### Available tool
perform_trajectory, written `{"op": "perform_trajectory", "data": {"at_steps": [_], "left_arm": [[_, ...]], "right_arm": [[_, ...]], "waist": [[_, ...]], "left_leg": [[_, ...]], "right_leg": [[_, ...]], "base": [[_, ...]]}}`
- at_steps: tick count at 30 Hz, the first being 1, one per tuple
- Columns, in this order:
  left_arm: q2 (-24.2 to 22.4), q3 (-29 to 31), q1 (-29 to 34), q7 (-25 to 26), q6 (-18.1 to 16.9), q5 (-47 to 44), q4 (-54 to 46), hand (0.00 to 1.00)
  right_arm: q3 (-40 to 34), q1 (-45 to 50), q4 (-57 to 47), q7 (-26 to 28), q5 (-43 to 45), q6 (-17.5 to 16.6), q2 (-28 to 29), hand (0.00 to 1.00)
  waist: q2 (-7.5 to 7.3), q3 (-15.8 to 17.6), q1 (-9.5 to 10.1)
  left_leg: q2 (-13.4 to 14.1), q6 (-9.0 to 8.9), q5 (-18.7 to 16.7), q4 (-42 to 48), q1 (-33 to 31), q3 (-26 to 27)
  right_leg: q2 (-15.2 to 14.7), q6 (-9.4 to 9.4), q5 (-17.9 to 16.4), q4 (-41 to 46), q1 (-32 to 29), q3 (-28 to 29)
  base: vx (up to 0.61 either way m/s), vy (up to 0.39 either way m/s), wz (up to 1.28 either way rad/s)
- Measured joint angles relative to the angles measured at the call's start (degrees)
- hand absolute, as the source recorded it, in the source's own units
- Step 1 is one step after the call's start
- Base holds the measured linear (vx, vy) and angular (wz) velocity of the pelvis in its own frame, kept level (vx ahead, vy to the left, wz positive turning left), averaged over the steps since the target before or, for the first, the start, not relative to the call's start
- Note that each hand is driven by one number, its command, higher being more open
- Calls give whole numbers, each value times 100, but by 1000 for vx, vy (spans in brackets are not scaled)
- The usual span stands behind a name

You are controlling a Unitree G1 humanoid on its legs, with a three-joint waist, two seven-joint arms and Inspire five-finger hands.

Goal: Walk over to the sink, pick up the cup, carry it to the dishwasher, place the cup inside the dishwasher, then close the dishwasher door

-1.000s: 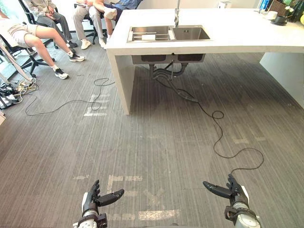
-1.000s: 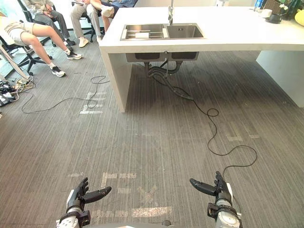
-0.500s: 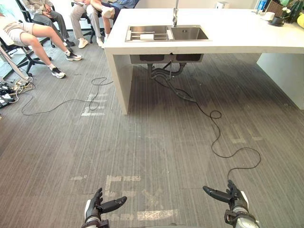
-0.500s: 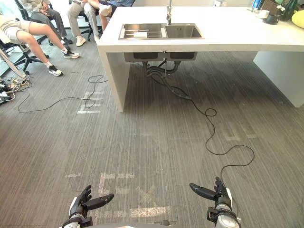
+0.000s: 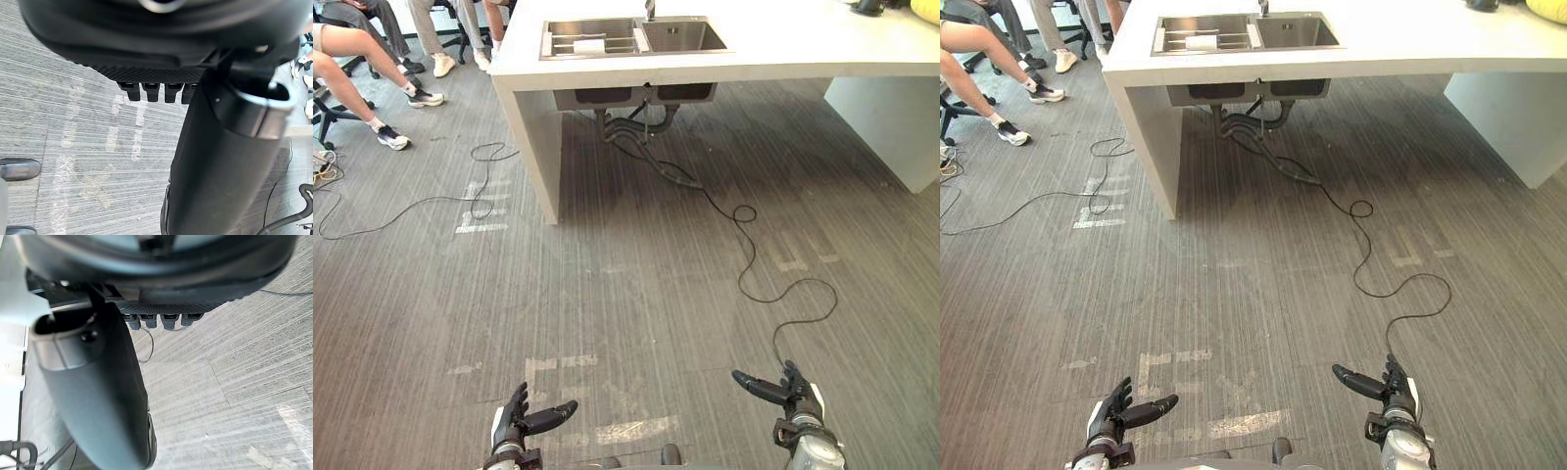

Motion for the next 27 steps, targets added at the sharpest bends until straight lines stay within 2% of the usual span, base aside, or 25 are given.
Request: {"op": "perform_trajectory", "data": {"at_steps": [1, 2, 3, 4, 6, 8, 9, 10, 11, 12, 13, 14, 16, 17, 18, 20, 22, 23, 25, 26, 27], "left_arm": [[3, -92, -28, -1, -1, 0, -58, 100], [9, -120, -46, 0, -6, 0, -84, 100], [35, -154, -102, -1, -5, 2, -122, 100], [33, -187, -109, 1, 5, 2, -122, 100], [49, -192, -177, 6, 4, 2, -144, 100], [63, -162, -322, 45, 5, 0, -157, 100], [63, -165, -406, 120, 7, 3, -162, 100], [89, -164, -429, 152, 3, 4, -192, 100], [121, -158, -423, 195, 2, 7, -193, 100], [81, -140, -436, 223, 8, 6, -167, 100], [35, -110, -451, 256, 9, 6, -169, 100], [20, -110, -453, 257, 11, 4, -166, 100], [-65, -111, -547, 243, 11, 3, -169, 100], [-108, -119, -586, 215, 10, 1, -184, 100], [-114, -119, -588, 213, 9, -3, -206, 100], [-110, -115, -546, 216, 11, -11, -224, 100], [-118, -116, -546, 215, 19, -24, -299, 100], [-117, -116, -546, 219, 27, -58, -378, 100], [-130, -99, -596, 237, 29, -110, -588, 100], [-137, -99, -612, 239, 30, -115, -633, 100], [-165, -104, -627, 241, 25, -114, -736, 100]], "right_arm": [[1, -13, -8, 1, -2, 7, -28, 100], [5, -24, -11, 0, -3, 18, -26, 100], [34, -32, -11, 10, -4, 47, -19, 100], [34, -21, -6, 9, -4, 82, -33, 100], [48, -73, -8, 11, -5, 92, -71, 100], [75, -203, -6, 11, -6, 100, -147, 100], [84, -263, -14, 9, -7, 99, -211, 100], [105, -265, -20, 7, -7, 93, -261, 100], [129, -230, -21, -8, -7, 92, -300, 100], [132, -230, -12, -11, -8, 100, -342, 100], [147, -285, -25, -2, -8, 108, -344, 100], [179, -293, -25, 0, -8, 108, -346, 100], [251, -331, -24, 3, -7, 109, -342, 100], [323, -233, -24, 3, 7, 108, -313, 100], [366, -204, -24, 1, 63, 107, -312, 100], [443, -240, -24, -17, 262, 47, -306, 100], [428, -309, -32, -40, 389, -13, -322, 100], [403, -312, -32, -50, 393, -20, -321, 100], [183, -317, -20, -78, 392, -9, -209, 100], [142, -325, -19, -100, 392, -9, -191, 100], [37, -326, -7, -125, 391, -9, -188, 100]], "waist": [[0, 72, -8], [3, 101, -5], [-16, 186, -12], [26, 221, -30], [21, 289, -108], [103, 411, -161], [171, 452, -169], [143, 444, -165], [53, 412, -180], [100, 395, -171], [166, 366, -180], [191, 363, -187], [270, 365, -188], [286, 389, -194], [282, 407, -177], [245, 440, -117], [199, 461, -83], [193, 465, -10], [115, 526, 148], [103, 534, 150], [139, 512, 151]], "left_leg": [[-52, 53, -100, 57, 118, -2], [-58, 102, -142, 61, 169, -9], [-108, 174, -231, 78, 326, -71], [-133, 191, -285, 66, 470, -130], [-112, 165, -321, -11, 621, -267], [35, 78, -372, -38, 679, -411], [129, -29, -432, -40, 708, -488], [136, -156, -509, -38, 777, -527], [114, -298, -649, -24, 939, -571], [167, -358, -718, 1, 1009, -594], [300, -421, -754, 254, 958, -635], [368, -450, -769, 506, 864, -657], [645, -597, -693, 1813, 354, -672], [972, -656, -232, 3370, -199, -634], [1137, -612, -226, 3982, -382, -519], [1569, -341, -409, 5280, -947, 21], [1451, -334, -512, 5146, -1483, 193], [1325, -352, -591, 4808, -1721, 241], [852, -395, -536, 3164, -2083, 372], [690, -411, -407, 2634, -2149, 366], [458, -409, 123, 1513, -2226, 298]], "right_leg": [[-124, 152, -170, 1085, -406, -208], [-183, 152, -170, 1530, -579, -321], [-390, 140, -248, 2377, -920, -599], [-579, 77, -430, 2687, -1077, -853], [-702, 3, -516, 2525, -1304, -1079], [-642, 0, -487, 1945, -1560, -1166], [-556, 15, -285, 1335, -1653, -1187], [-538, -69, 77, 913, -1679, -1131], [-580, -297, 768, 961, -1671, -1030], [-584, -480, 680, 1189, -1702, -1039], [-519, -595, 354, 1411, -1700, -1126], [-475, -656, 272, 1410, -1650, -1180], [-259, -751, 186, 1036, -1218, -1393], [-34, -792, 195, 469, -538, -1581], [73, -839, 215, 243, -240, -1623], [275, -930, 252, -386, 537, -1589], [247, -941, 270, -758, 898, -1482], [206, -929, 284, -886, 1020, -1427], [-42, -853, 258, -1170, 1365, -1305], [-120, -804, 229, -1234, 1447, -1299], [-210, -607, 118, -1302, 1563, -1302]], "base": [[98, 74, 1], [117, 76, 10], [170, 40, 17], [221, 47, 23], [265, 4, 37], [271, -58, 42], [321, -109, 33], [454, -179, 44], [431, -191, 33], [457, -239, 25], [354, -206, 12], [433, -267, 19], [432, -273, 37], [427, -248, 43], [495, -266, 32], [399, -170, -5], [335, -64, -16], [364, 42, -31], [439, 108, -29], [431, 161, -9], [449, 196, -5]]}}
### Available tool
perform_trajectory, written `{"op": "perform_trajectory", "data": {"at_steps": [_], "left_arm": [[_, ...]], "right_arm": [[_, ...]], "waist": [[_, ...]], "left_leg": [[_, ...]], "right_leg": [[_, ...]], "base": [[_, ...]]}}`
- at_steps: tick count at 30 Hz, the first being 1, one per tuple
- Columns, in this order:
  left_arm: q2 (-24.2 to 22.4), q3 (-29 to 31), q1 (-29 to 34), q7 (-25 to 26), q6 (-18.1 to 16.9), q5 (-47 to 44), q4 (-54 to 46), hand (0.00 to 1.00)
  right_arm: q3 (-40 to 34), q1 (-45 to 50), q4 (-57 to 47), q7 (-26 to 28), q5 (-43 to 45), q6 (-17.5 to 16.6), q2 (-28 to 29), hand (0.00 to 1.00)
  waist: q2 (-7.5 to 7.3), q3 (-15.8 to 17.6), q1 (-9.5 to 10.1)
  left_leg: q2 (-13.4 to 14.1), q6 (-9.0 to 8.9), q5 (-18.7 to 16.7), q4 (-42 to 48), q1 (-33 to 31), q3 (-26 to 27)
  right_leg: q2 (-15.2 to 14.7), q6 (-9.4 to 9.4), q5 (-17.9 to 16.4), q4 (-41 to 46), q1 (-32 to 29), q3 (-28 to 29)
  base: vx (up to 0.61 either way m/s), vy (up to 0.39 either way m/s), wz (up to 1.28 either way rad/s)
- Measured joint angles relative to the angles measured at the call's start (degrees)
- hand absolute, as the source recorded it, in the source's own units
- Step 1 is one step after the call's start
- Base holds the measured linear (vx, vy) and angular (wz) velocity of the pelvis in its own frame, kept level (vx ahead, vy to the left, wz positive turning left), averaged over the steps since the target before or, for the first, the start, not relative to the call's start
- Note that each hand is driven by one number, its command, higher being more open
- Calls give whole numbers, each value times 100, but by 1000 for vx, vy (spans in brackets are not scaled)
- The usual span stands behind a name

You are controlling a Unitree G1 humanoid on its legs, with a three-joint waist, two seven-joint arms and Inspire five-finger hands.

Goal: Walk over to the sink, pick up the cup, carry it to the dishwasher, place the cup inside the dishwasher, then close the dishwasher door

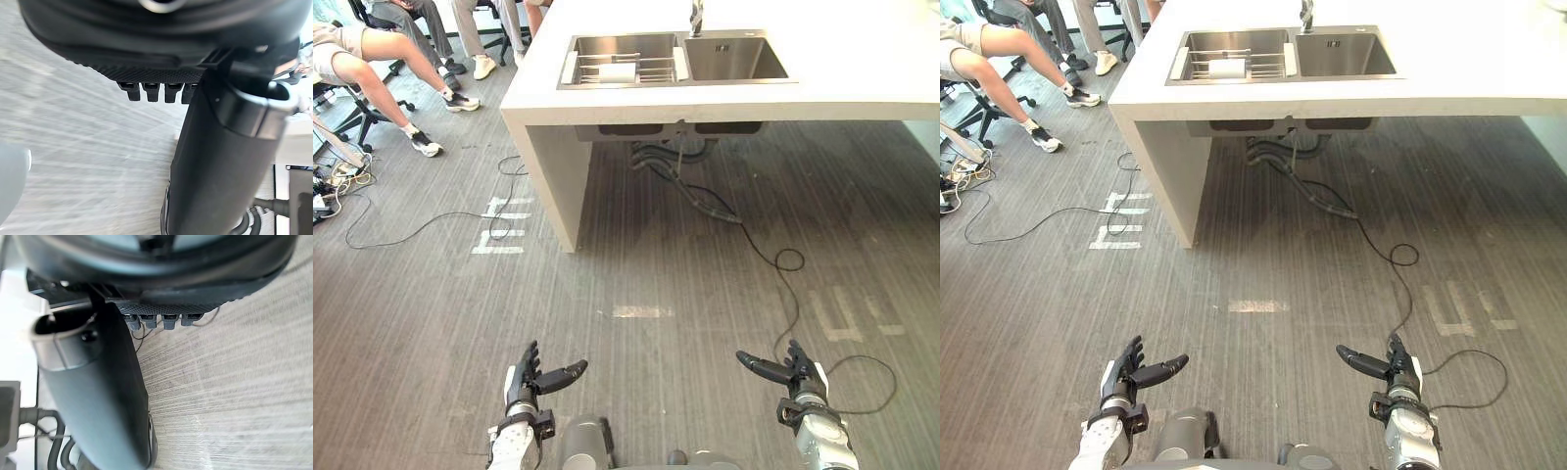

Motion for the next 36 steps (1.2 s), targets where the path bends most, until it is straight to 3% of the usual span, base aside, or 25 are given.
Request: {"op": "perform_trajectory", "data": {"at_steps": [1, 2, 4, 5, 6, 7, 8, 10, 11, 13, 16, 18, 19, 20, 23, 24, 25, 26, 28, 30, 32, 33, 34, 35, 36], "left_arm": [[-15, 3, 19, 31, -30, 0, -65, 100], [-11, 13, 33, 63, -38, 0, -65, 100], [5, 107, -75, 129, -34, -1, -37, 100], [-17, 99, -112, 123, -33, -1, -6, 100], [-51, 82, -131, 121, -13, 0, 35, 100], [-26, 43, -90, 121, 19, -2, 90, 100], [-12, 37, -50, 122, 39, -3, 93, 100], [62, -17, 116, 130, 50, -3, 90, 100], [102, -14, 139, 133, 49, -5, 92, 100], [192, -10, 61, 136, 42, -12, 92, 100], [211, 19, -12, 148, 40, -16, 94, 100], [242, 14, 0, 158, 29, -11, 91, 100], [241, 4, 21, 162, 30, -5, 97, 100], [180, 0, 26, 177, 32, -8, 124, 100], [75, 87, 77, 239, 25, -6, 63, 100], [7, 88, 63, 239, 31, -6, -72, 100], [-72, 87, 133, 241, 33, -7, -366, 100], [-110, 86, 183, 242, 32, -6, -528, 100], [-133, 86, 276, 275, 31, -3, -1178, 100], [-138, 89, 274, 363, 27, 7, -1715, 100], [-149, 137, 265, 448, 21, 45, -2277, 100], [-200, 167, 261, 535, -9, 223, -2605, 100], [-250, 186, 252, 612, -39, 353, -2824, 100], [-351, 222, 258, 688, -66, 510, -3132, 100], [-399, 224, 269, 759, -76, 615, -3308, 100]], "right_arm": [[-6, 32, 13, -30, -2, 2, -20, 100], [18, 58, 34, -46, -2, 11, -7, 100], [105, 56, 53, -37, -20, 42, 118, 100], [100, 41, 66, -42, -20, 52, 116, 100], [96, 42, 137, -29, -26, 71, 136, 100], [106, 44, 206, -6, -35, 77, 190, 100], [139, 58, 255, 5, -54, 83, 207, 100], [256, 158, 301, 55, -92, 133, 247, 100], [298, 171, 301, 84, -99, 133, 265, 100], [323, 115, 303, 124, -196, 133, 267, 100], [324, 22, 336, 130, -198, 127, 248, 100], [326, 48, 336, 126, -199, 122, 249, 100], [324, 114, 340, 114, -198, 119, 232, 100], [322, 126, 369, 110, -198, 123, 171, 100], [319, 38, 338, 118, -197, 125, 143, 100], [318, 77, 310, 111, -196, 126, 149, 100], [328, 249, 220, 109, -185, 126, 183, 100], [345, 348, 169, 105, -176, 121, 197, 100], [433, 459, 102, 68, -167, 90, 238, 100], [425, 449, -24, 51, -146, 41, 240, 100], [420, 414, -24, 23, -119, 21, 249, 100], [410, 409, -27, 14, -120, 20, 237, 100], [385, 403, -30, 8, -120, 16, 218, 100], [353, 437, -31, 3, -123, 10, 184, 100], [332, 473, -25, 2, -131, 2, 163, 100]], "waist": [[135, -52, 12], [154, -80, 22], [-132, -136, 18], [-140, -131, 17], [-140, -131, 1], [-186, -108, 3], [-207, -97, -5], [-204, -100, -57], [-201, -108, -78], [-195, -109, -187], [-141, -77, -178], [-204, -105, -191], [-261, -130, -249], [-179, -156, -276], [30, -247, -243], [90, -224, -260], [152, -181, -254], [170, -163, -233], [136, -132, -118], [103, -114, -54], [47, -79, 11], [15, -59, 28], [21, -62, 39], [131, -113, 47], [253, -150, 82]], "left_leg": [[-30, 114, 860, -785, -18, -163], [-23, 361, 1302, -720, 14, -232], [-395, 667, 701, -221, -105, -137], [-447, 713, 589, -160, -107, -125], [-514, 759, 425, -199, 45, -78], [-627, 773, 329, -383, 407, -36], [-679, 789, 271, -478, 613, -28], [-748, 861, 132, -782, 1364, -45], [-756, 869, 99, -921, 1634, -99], [-724, 838, 82, -1191, 2012, -314], [-484, 489, -120, -1240, 2445, -414], [-393, 195, -295, -1305, 2756, -501], [-407, 84, -413, -1307, 2871, -576], [-357, 95, -470, -1304, 2943, -661], [-8, -109, -598, -709, 2691, -778], [138, -132, -601, 132, 2351, -916], [347, -273, -428, 1290, 1968, -949], [468, -276, -366, 1843, 1799, -922], [845, -76, -491, 3068, 1208, -513], [842, -33, -606, 2896, 769, -384], [577, -15, -681, 2075, 568, -314], [282, -30, -654, 1266, 520, -337], [76, -55, -470, 568, 496, -399], [-92, -33, 245, -503, 530, -546], [-53, 64, 1038, -879, 589, -613]], "right_leg": [[69, 232, -145, -38, 148, 37], [70, 339, -240, -35, 246, 79], [-339, 534, -511, 275, 264, 147], [-419, 575, -560, 578, 146, 199], [-586, 650, -592, 1503, -230, 348], [-805, 911, -493, 2783, -663, 525], [-879, 986, -462, 3361, -834, 613], [-1079, 877, -523, 4735, -1318, 419], [-1098, 786, -589, 4890, -1495, 234], [-1002, 621, -749, 4546, -1976, -125], [-643, 541, -716, 3048, -2469, -230], [-365, 498, 81, 1613, -2578, 29], [-324, 380, 995, 1551, -2549, 206], [-264, 163, 937, 1748, -2580, 180], [-33, 56, 525, 1818, -2567, 98], [93, 31, 463, 1565, -2274, -40], [245, -36, 445, 1219, -1816, -173], [316, -87, 434, 1055, -1552, -235], [457, -220, 361, 649, -919, -245], [420, -234, 354, 446, -711, -182], [255, -230, 355, 332, -537, -131], [93, -225, 346, 239, -420, -112], [-25, -138, 294, 203, -363, -88], [-59, 79, 160, 228, -306, -60], [14, 228, 61, 246, -252, -23]], "base": [[466, 220, -12], [483, 231, -7], [477, 205, 7], [459, 212, 1], [461, 253, -7], [457, 249, -10], [470, 212, -6], [492, 155, -1], [471, 104, 21], [462, 31, 39], [427, -81, 18], [434, -187, 43], [343, -168, 49], [426, -234, 25], [391, -273, -1], [368, -271, 44], [372, -247, 50], [367, -183, 33], [326, -142, 6], [320, -54, -10], [343, 64, -10], [248, 109, -2], [369, 189, -2], [249, 155, -5], [394, 243, -8]]}}
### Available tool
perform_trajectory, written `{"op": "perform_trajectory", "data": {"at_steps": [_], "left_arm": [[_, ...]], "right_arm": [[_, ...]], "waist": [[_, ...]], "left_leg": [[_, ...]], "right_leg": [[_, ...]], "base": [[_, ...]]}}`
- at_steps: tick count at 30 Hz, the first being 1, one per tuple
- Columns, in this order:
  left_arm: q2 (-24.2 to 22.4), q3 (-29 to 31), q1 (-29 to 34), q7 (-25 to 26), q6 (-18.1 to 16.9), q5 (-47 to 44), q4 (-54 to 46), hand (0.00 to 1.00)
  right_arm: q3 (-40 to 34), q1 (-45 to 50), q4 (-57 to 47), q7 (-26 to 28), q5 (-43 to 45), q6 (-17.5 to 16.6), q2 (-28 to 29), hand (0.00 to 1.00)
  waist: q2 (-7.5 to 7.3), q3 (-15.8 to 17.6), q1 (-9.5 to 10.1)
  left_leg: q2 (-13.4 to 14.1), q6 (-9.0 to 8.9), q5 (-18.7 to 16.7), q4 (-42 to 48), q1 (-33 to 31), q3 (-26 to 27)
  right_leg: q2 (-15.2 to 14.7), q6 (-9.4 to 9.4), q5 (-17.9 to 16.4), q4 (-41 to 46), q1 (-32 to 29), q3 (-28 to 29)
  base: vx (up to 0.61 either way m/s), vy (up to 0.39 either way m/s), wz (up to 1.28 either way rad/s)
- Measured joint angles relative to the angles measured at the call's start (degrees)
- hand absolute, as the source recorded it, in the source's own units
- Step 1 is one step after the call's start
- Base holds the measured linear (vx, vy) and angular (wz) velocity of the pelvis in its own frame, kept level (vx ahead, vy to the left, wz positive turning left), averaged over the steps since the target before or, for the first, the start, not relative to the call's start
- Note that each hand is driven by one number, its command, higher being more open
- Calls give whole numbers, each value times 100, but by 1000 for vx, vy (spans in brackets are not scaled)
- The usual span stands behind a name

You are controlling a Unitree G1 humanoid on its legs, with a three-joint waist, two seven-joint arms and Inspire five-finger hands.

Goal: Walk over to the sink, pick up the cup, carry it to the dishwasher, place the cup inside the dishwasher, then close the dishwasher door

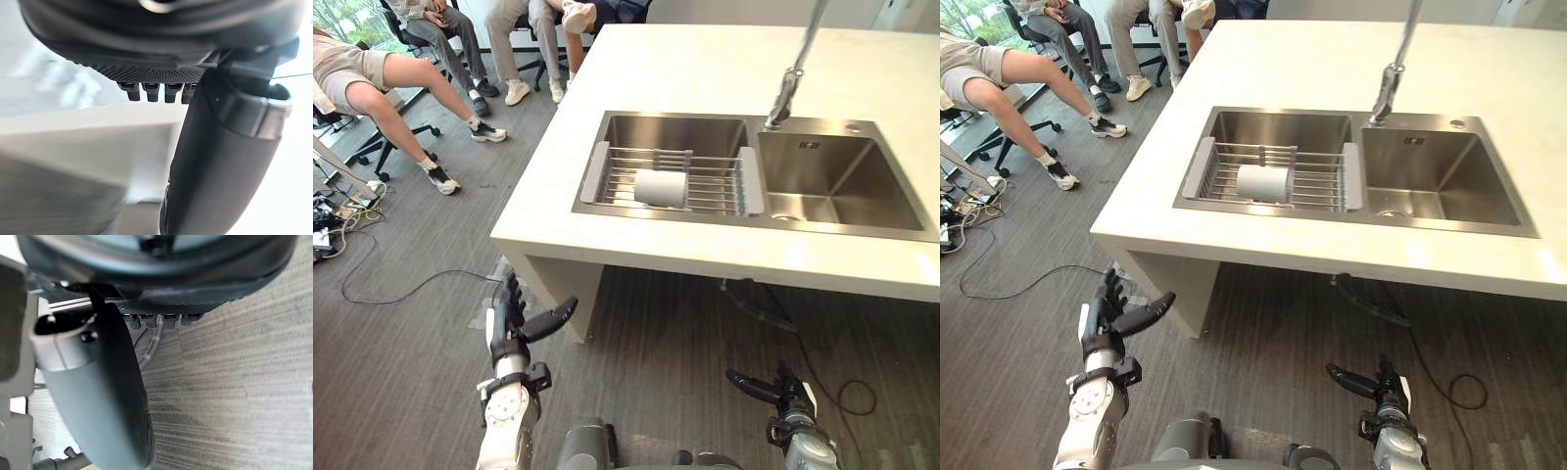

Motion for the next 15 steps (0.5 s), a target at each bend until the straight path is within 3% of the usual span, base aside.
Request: {"op": "perform_trajectory", "data": {"at_steps": [1, 2, 4, 6, 8, 10, 11, 13, 15], "left_arm": [[24, 17, -74, 153, -45, 194, -197, 100], [25, 27, -37, 283, -59, 265, -628, 100], [11, 44, 10, 429, -68, 436, -1186, 100], [-5, 26, 173, 554, -79, 643, -1728, 100], [2, -77, 285, 631, -131, 806, -2216, 100], [123, -360, 308, 696, -307, 961, -2568, 100], [182, -439, 314, 701, -352, 962, -2611, 100], [338, -686, 366, 692, -427, 962, -2762, 100], [369, -914, 365, 650, -469, 960, -2747, 100]], "right_arm": [[-10, 17, 70, -12, -19, 21, 141, 100], [5, 68, 16, 10, -52, 4, 238, 100], [123, 20, 25, 19, -63, -14, 270, 100], [126, -10, 20, 46, -68, -26, 280, 100], [125, 12, 24, 67, -70, -38, 280, 100], [160, 88, 27, 102, -104, -43, 281, 100], [193, 116, 43, 114, -108, -43, 281, 100], [361, 195, 103, 153, -120, -42, 283, 100], [480, 258, 147, 179, -122, -43, 283, 100]], "waist": [[-128, 16, 77], [-272, 9, 88], [-417, 52, 136], [-424, 47, 202], [-421, 45, 196], [-433, 44, 129], [-441, 37, 72], [-451, 22, -78], [-446, -15, -159]], "left_leg": [[-169, 273, 16, -21, 182, 86], [-306, 372, -106, -57, 196, 97], [-429, 466, -336, 141, 164, 185], [-425, 522, -661, 443, 200, 328], [-423, 534, -923, 489, 381, 377], [-439, 541, -1108, 368, 754, 422], [-447, 560, -1136, 343, 842, 418], [-448, 602, -1215, 200, 1174, 391], [-429, 550, -1208, 26, 1355, 357]], "right_leg": [[-185, 71, -103, 48, 103, 101], [-299, 137, -166, 40, 95, 302], [-440, 185, -224, -37, 170, 585], [-511, 196, -228, 26, 238, 717], [-576, 385, -341, 611, 122, 774], [-800, 972, -473, 2502, -577, 800], [-864, 1010, -463, 2942, -752, 795], [-1017, 794, -583, 3834, -1318, 557], [-1043, 545, -724, 3741, -1664, 367]], "base": [[379, 219, -4], [314, 177, 1], [225, 119, -7], [236, 142, -37], [172, 120, -29], [161, 88, -13], [207, 58, 0], [232, 35, 5], [283, -53, 11]]}}
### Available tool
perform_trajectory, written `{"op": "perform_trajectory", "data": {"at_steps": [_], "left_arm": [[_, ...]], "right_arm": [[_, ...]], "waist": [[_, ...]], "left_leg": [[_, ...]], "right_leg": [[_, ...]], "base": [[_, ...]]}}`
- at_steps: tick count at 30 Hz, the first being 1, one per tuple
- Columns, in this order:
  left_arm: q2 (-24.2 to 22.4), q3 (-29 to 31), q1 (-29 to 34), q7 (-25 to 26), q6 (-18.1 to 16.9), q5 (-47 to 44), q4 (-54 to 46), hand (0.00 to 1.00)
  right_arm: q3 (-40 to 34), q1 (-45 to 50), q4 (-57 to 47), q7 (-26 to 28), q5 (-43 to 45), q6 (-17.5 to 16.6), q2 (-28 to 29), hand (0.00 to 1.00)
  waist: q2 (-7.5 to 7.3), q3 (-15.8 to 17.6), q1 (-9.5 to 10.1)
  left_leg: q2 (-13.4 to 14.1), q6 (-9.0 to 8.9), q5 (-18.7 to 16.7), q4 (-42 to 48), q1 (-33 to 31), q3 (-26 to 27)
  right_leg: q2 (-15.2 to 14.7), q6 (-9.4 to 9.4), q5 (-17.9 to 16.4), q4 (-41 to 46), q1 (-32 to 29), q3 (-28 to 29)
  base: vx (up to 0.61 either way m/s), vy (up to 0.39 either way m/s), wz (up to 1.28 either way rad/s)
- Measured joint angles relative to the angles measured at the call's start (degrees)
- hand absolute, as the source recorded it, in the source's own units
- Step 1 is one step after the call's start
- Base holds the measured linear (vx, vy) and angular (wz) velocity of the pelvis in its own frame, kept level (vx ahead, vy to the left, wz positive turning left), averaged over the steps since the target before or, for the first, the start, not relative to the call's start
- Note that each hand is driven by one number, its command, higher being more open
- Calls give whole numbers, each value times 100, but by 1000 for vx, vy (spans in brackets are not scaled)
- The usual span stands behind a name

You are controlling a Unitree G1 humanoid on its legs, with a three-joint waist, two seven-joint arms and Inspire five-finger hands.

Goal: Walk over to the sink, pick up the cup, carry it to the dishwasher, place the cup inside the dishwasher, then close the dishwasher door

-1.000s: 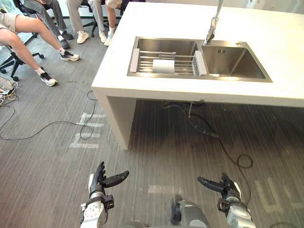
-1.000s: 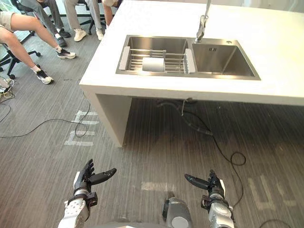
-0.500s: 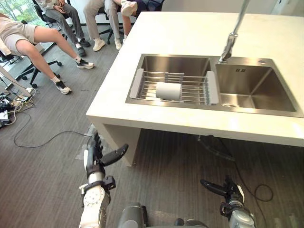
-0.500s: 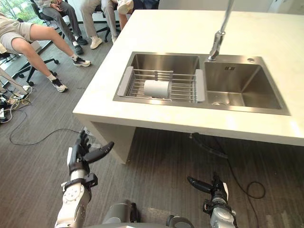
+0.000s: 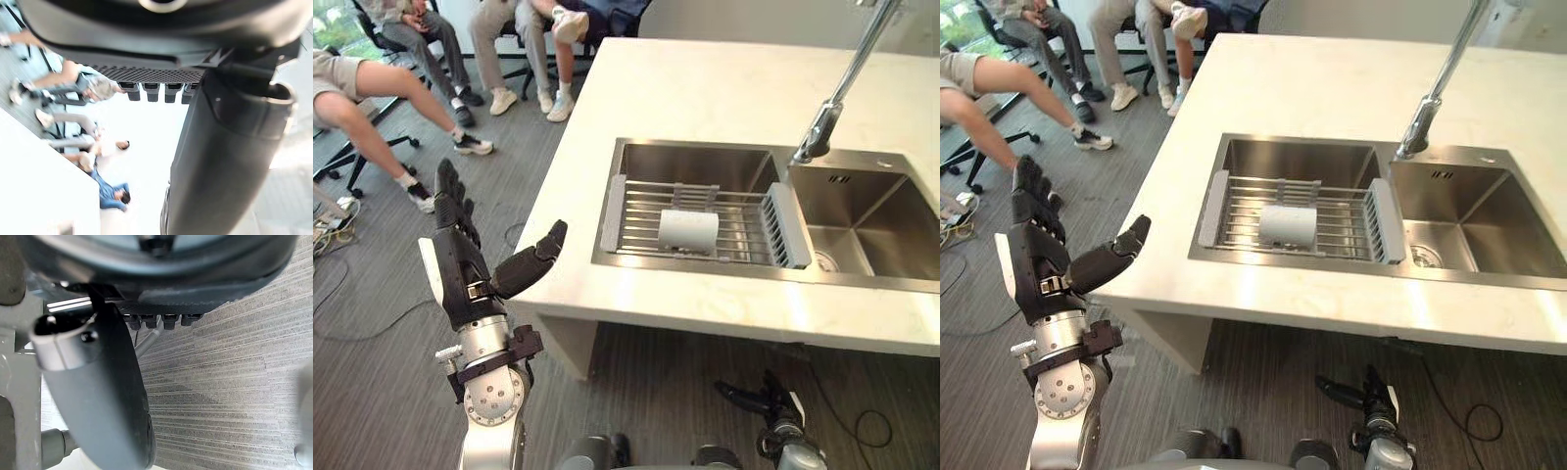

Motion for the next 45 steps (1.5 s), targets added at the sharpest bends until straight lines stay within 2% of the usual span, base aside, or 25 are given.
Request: {"op": "perform_trajectory", "data": {"at_steps": [1, 2, 3, 4, 5, 6, 8, 9, 11, 13, 15, 17, 18, 19, 20, 21, 22, 25, 35, 45], "left_arm": [[2, -126, -2, -69, -2, -1, 48, 100], [3, -182, -9, -91, -1, -2, 73, 100], [6, -275, -59, -128, -1, -3, 154, 100], [24, -337, -133, -164, -1, -2, 252, 100], [94, -366, -198, -181, 4, -2, 354, 100], [82, -444, -221, -230, 26, -3, 601, 100], [83, -500, -222, -375, 33, 1, 750, 100], [92, -544, -244, -443, 33, 2, 750, 100], [121, -681, -346, -576, 33, 1, 754, 100], [161, -716, -389, -612, 32, -6, 758, 100], [233, -708, -420, -615, 30, -6, 757, 100], [323, -693, -478, -621, 27, 1, 757, 100], [330, -683, -531, -638, 28, 2, 759, 100], [344, -668, -582, -644, 28, 6, 767, 100], [370, -645, -601, -641, 29, 5, 779, 100], [444, -625, -620, -643, 29, 2, 792, 100], [493, -629, -620, -656, 29, -2, 856, 100], [627, -642, -627, -761, 38, -8, 1112, 100], [1419, -763, -638, -1441, 138, 176, 1472, 100], [1817, -770, -638, -1829, 184, 714, 1693, 100]], "right_arm": [[45, 18, 76, 47, -11, 1, -1, 100], [78, 3, 119, 64, -11, 1, -4, 100], [111, 2, 138, 95, -10, 3, -1, 100], [124, 11, 138, 95, -23, 2, 0, 100], [140, 59, 137, 91, -39, -3, -2, 100], [125, 51, 263, 81, -42, -10, -105, 100], [115, 39, 306, 79, -40, -14, -188, 100], [107, 48, 311, 77, -36, -25, -197, 100], [103, 117, 342, 70, -7, -26, -189, 100], [112, 223, 354, 53, 41, -28, -185, 100], [88, 227, 359, 45, 64, -33, -202, 100], [80, 169, 368, 47, 64, -35, -213, 100], [80, 117, 365, 47, 64, -40, -212, 100], [83, 79, 371, 46, 58, -38, -182, 100], [84, 62, 364, 45, 58, -39, -134, 100], [86, 72, 332, 65, 57, -53, -64, 100], [85, 95, 332, 80, 52, -54, -56, 100], [81, 165, 334, 97, 52, -47, -60, 100], [64, 163, 367, 314, 57, -33, -150, 100], [56, 162, 399, 442, 57, -16, -211, 100]], "waist": [[20, -59, -31], [26, -63, -64], [48, -67, -113], [37, -75, -114], [-31, -90, -118], [135, -143, -156], [284, -239, -132], [305, -253, -145], [300, -241, -151], [262, -213, -81], [253, -216, -56], [255, -218, -53], [272, -227, -54], [335, -287, -56], [268, -287, -61], [141, -305, -66], [99, -311, -62], [101, -315, -65], [98, -318, -80], [80, -372, -83]], "left_leg": [[46, -52, -13, -38, 56, -27], [84, -74, -18, -48, 78, -47], [169, -160, -53, -33, 99, -102], [225, -268, -114, 21, 116, -117], [211, -415, -206, 130, 146, -162], [383, -559, -336, 228, 224, -259], [614, -583, -349, 326, 253, -288], [691, -587, -348, 455, 229, -321], [860, -676, -298, 1316, -58, -435], [1054, -860, -322, 2459, -528, -448], [1035, -772, -433, 2371, -677, -455], [915, -761, -402, 1688, -780, -582], [827, -727, -83, 993, -788, -695], [809, -784, 214, 525, -716, -781], [772, -793, 277, 362, -650, -765], [649, -743, 434, 62, -577, -721], [559, -694, 529, -130, -515, -690], [396, -596, 712, -531, -299, -642], [271, -553, 1140, -1342, 221, -610], [223, -514, 1386, -1719, 374, -610]], "right_leg": [[49, -164, -97, -268, -228, -99], [101, -222, -129, -448, -314, -108], [240, -261, -97, -983, -460, -102], [350, -294, 81, -1575, -491, -90], [404, -498, 860, -2125, -439, -65], [557, -477, 940, -2134, -283, -126], [801, -558, 904, -2383, -79, -148], [881, -645, 849, -2468, 16, -188], [1017, -741, 798, -2746, 370, -353], [1150, -852, 866, -3179, 869, -434], [1147, -859, 885, -3335, 1053, -436], [1117, -839, 898, -3404, 1106, -412], [1131, -811, 910, -3423, 1093, -385], [1179, -746, 929, -3486, 1076, -320], [1145, -700, 960, -3528, 1068, -291], [1046, -650, 991, -3602, 1022, -269], [968, -602, 1026, -3665, 1017, -254], [830, -497, 1097, -3807, 1102, -235], [787, -441, 1305, -4109, 1347, -220], [772, -427, 1462, -4291, 1382, -208]], "base": [[306, -119, 11], [266, -169, 14], [206, -165, 12], [250, -218, 13], [273, -234, 9], [333, -284, -3], [259, -239, -14], [198, -234, 13], [184, -204, 29], [219, -128, 11], [144, -43, -2], [104, 30, -6], [103, 101, -15], [104, 117, -15], [101, 126, -9], [73, 120, -1], [58, 110, 2], [29, 91, 0], [-9, 10, 0], [-46, 8, 0]]}}
